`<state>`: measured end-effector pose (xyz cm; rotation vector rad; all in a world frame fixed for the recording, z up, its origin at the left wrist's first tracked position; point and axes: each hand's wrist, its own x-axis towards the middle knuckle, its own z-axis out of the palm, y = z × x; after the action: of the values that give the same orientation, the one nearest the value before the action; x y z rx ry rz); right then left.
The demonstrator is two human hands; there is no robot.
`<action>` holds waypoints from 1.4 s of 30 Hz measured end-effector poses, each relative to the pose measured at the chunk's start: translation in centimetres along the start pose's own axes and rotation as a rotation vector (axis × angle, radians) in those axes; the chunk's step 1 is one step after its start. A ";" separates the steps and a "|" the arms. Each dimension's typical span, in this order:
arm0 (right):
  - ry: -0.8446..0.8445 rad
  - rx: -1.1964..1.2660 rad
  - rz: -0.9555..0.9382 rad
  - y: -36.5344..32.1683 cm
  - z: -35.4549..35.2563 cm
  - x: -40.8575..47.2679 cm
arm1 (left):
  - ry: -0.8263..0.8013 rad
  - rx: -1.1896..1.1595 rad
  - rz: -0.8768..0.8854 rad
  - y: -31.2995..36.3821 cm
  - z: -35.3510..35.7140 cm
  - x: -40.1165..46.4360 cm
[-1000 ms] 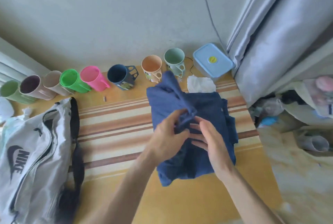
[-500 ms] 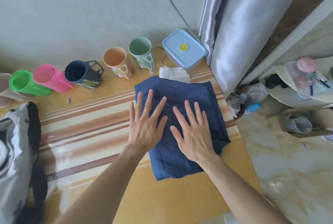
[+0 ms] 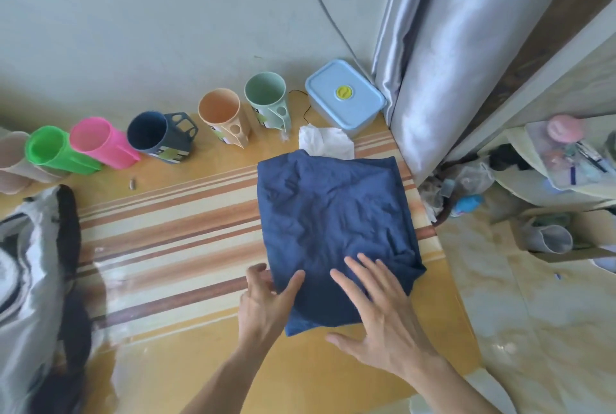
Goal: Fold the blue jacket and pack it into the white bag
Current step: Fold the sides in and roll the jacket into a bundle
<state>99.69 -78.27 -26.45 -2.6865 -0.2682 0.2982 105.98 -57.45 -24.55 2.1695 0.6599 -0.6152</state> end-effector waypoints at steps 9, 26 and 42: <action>0.006 -0.188 -0.123 -0.6 1.9 -1.4 | -0.515 -0.634 -0.425 -1.1 -4.2 -1.8; -0.023 -0.281 0.182 -5.5 -6.2 15.1 | -0.136 -0.014 0.137 -3.4 -8.1 4.1; -0.040 0.583 0.180 -5.2 3.3 12.8 | 0.067 -0.367 0.092 2.5 -5.5 2.9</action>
<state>110.36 -69.40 -29.27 -2.1287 0.0497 0.4117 110.89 -53.85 -21.82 1.8707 0.6483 -0.3429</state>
